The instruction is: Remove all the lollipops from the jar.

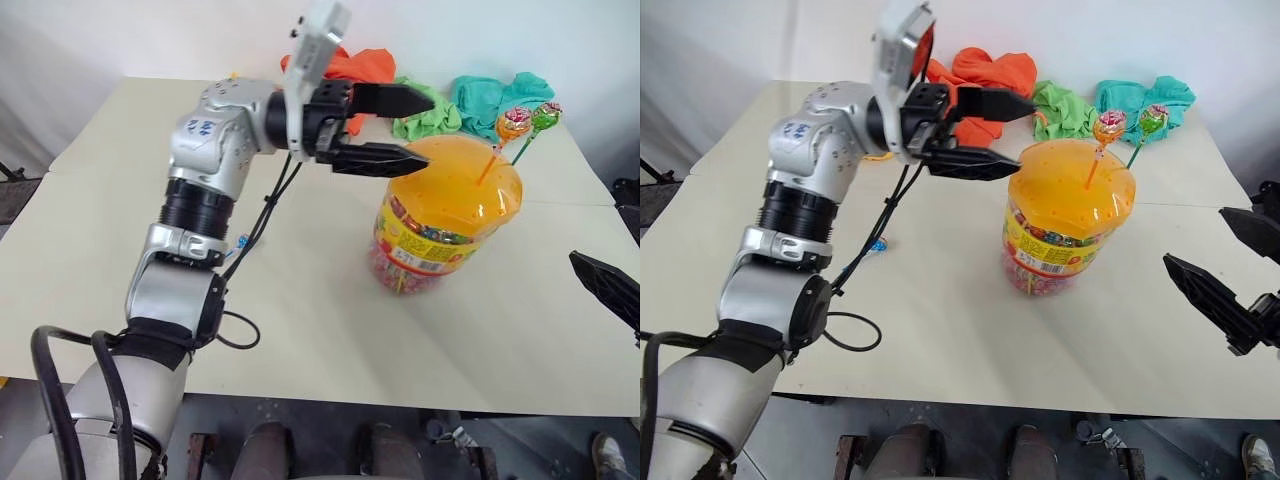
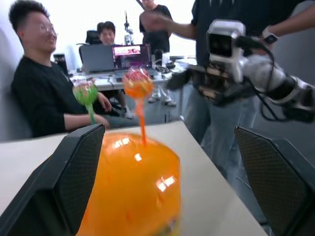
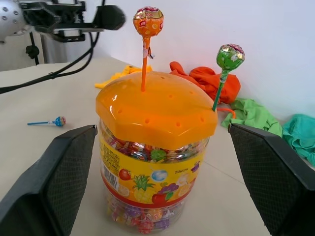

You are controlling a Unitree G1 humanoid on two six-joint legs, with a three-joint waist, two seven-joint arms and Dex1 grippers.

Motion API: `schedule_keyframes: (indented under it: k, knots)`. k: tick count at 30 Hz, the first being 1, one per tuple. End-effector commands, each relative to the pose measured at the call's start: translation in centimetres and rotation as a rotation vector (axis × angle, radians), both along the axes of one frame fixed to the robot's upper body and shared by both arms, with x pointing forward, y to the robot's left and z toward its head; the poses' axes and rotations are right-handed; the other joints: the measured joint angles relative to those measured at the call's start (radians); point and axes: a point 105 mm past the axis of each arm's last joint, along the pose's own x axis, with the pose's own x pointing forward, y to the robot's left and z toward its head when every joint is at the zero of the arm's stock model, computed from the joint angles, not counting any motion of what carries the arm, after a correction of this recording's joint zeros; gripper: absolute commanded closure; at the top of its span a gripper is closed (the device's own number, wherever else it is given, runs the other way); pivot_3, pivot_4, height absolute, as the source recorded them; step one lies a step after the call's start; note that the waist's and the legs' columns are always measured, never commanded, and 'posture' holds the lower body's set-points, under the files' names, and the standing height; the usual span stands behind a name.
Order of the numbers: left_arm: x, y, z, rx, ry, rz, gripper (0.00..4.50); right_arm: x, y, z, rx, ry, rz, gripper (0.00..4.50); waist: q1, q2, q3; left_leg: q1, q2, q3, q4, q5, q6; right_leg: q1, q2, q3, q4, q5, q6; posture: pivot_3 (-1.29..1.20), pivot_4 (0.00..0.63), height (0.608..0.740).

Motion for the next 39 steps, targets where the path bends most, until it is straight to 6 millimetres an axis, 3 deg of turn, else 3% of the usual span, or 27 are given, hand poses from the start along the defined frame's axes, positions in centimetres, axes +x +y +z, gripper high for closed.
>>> schedule_keyframes:
  k: [1, 6, 14, 17, 29, 36, 39]
  knots:
    - [0.5, -2.1, -0.1, 0.014, -0.011, 0.022, 0.03, -0.7, 0.0, 0.9, -0.017, -0.064, -0.03, 0.0, -0.002, 0.0, 0.0, 0.0, 0.0, 0.0, 0.0, 0.0, 0.0, 0.0, 0.0, 0.0, 0.0, 0.0, 0.0, 0.0, 0.15, 0.74]
    - [0.3, -4.8, -1.0, 0.05, 0.03, -0.01, 0.03, -1.2, 0.0, 0.9, -0.014, -0.077, -0.045, 0.0, -0.002, 0.0, 0.0, 0.0, 0.0, 0.0, 0.0, 0.0, 0.001, 0.0, 0.0, 0.0, -0.001, 0.0, 0.0, 0.0, 0.15, 0.74]
    - [0.4, -7.8, -0.8, 0.003, 0.065, 0.034, 0.03, -1.9, 0.0, 0.9, -0.012, -0.083, -0.071, 0.0, 0.001, 0.0, 0.0, -0.001, 0.0, 0.0, 0.0, -0.001, 0.002, 0.0, 0.0, 0.0, -0.001, 0.0, 0.0, 0.0, 0.15, 0.74]
    - [0.0, -7.6, -0.7, 0.024, 0.058, -0.009, 0.58, -2.1, 0.0, 0.6, -0.012, -0.079, -0.08, 0.0, -0.001, 0.0, 0.0, -0.001, 0.0, 0.001, 0.0, -0.001, 0.002, 0.0, 0.0, 0.001, -0.002, 0.001, 0.001, 0.0, 0.15, 0.74]
    - [-0.4, -7.4, 1.4, -0.007, 0.068, -0.01, 4.39, -1.6, -0.6, 0.4, -0.008, -0.08, -0.101, 0.0, -0.002, 0.0, 0.0, -0.001, 0.0, 0.001, 0.0, -0.001, 0.002, 0.0, 0.0, 0.001, -0.002, 0.001, 0.001, 0.0, 0.15, 0.74]
    - [-0.6, -6.8, 5.3, -0.104, 0.034, 0.036, 4.48, -1.4, -0.8, 0.4, -0.007, -0.08, -0.101, 0.0, -0.003, 0.0, 0.0, -0.001, 0.0, 0.001, 0.0, -0.001, 0.002, 0.0, 0.0, 0.001, -0.002, 0.001, 0.001, 0.0, 0.15, 0.74]
    - [0.4, -5.8, 6.9, -0.121, 0.019, 0.146, 4.48, -1.3, -0.8, 0.4, -0.007, -0.079, -0.098, 0.0, -0.002, 0.0, 0.0, -0.001, 0.0, 0.001, 0.0, -0.001, 0.002, 0.0, 0.0, 0.001, -0.003, 0.001, 0.001, 0.0, 0.15, 0.74]
